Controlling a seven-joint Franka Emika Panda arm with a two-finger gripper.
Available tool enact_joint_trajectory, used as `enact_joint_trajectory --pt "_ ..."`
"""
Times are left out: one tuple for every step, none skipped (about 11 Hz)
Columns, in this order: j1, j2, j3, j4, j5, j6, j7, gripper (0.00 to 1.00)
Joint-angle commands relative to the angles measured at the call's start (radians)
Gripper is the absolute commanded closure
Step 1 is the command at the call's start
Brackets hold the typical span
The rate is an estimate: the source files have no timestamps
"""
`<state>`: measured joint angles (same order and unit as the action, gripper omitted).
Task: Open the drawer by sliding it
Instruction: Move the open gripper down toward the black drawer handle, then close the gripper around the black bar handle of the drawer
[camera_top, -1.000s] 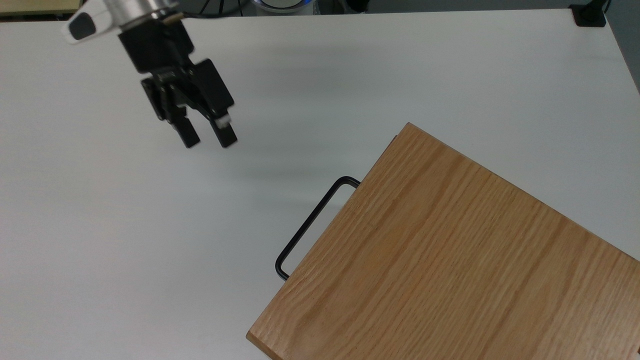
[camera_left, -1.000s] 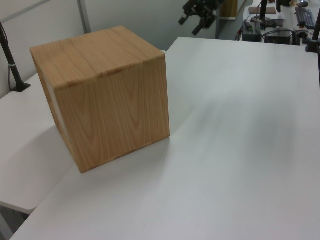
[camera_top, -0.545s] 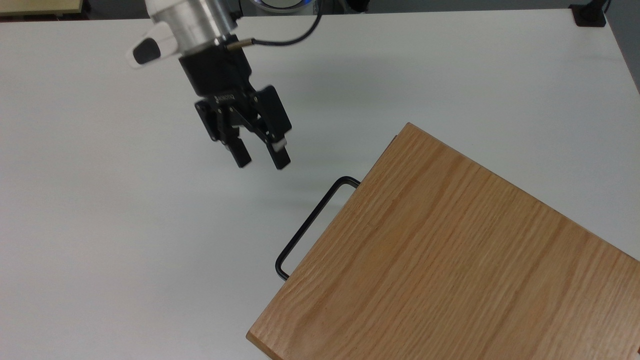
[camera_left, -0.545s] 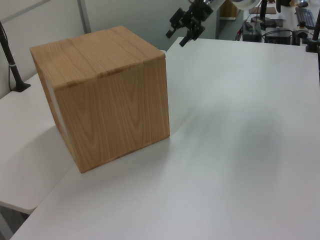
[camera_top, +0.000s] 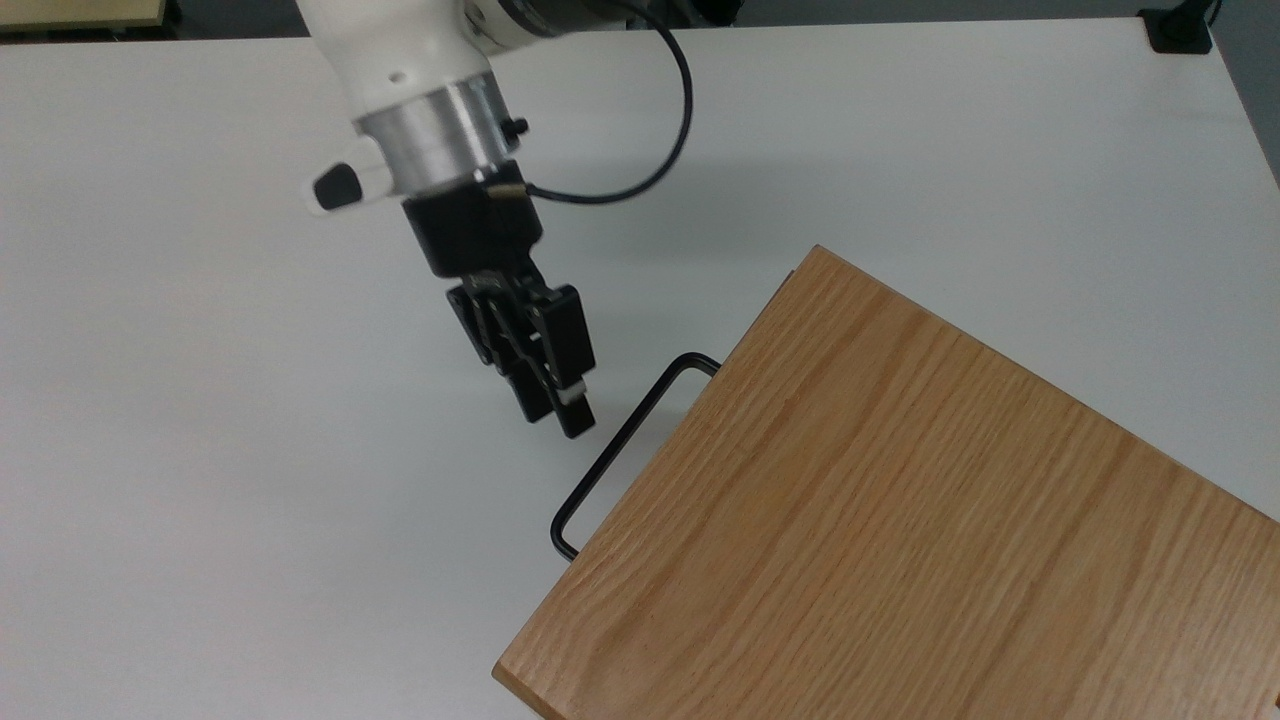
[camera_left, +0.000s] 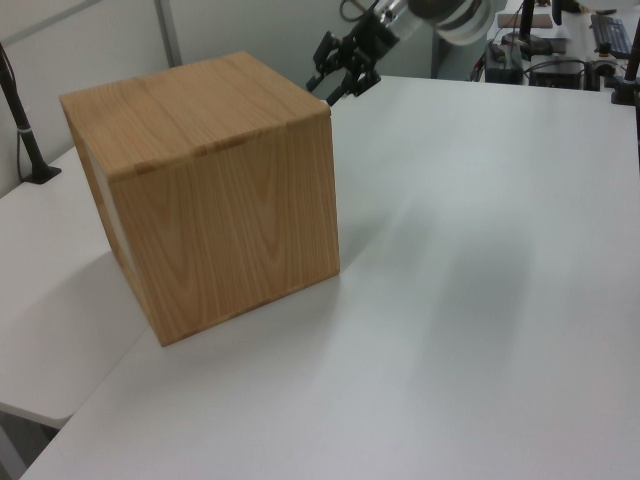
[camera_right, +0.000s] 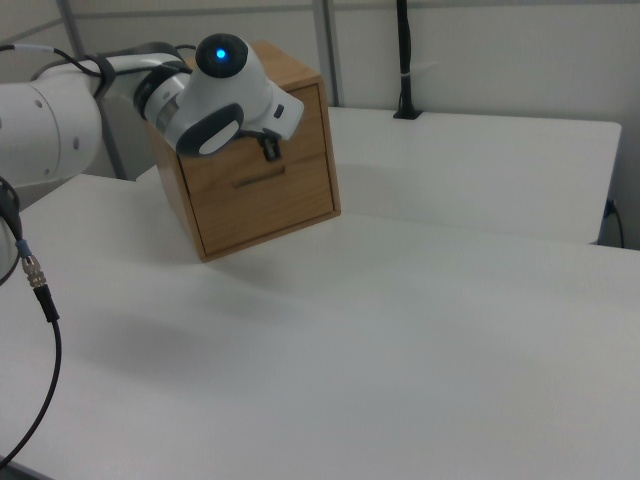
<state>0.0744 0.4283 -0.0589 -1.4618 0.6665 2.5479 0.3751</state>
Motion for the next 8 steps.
enact_joint_trajectory --pt "0.013 0.04 0.016 0.029 -0.002 0.045 0.042 0.44" --pt "0.013 0.041 0.028 0.029 -0.002 0.046 0.041 0.44" --pt "0.012 0.04 0.03 0.031 -0.002 0.048 0.045 0.44" --pt "0.002 0.034 0.03 0.041 0.001 0.046 0.044 0.44" --pt "-0.005 0.029 0.03 0.041 0.001 0.045 0.042 0.44" --pt "-0.007 0.026 0.028 0.041 0.001 0.045 0.041 0.44" --pt "-0.013 0.02 0.027 0.043 0.001 0.043 0.041 0.44" --pt "-0.015 0.02 0.027 0.043 -0.001 0.043 0.041 0.44"
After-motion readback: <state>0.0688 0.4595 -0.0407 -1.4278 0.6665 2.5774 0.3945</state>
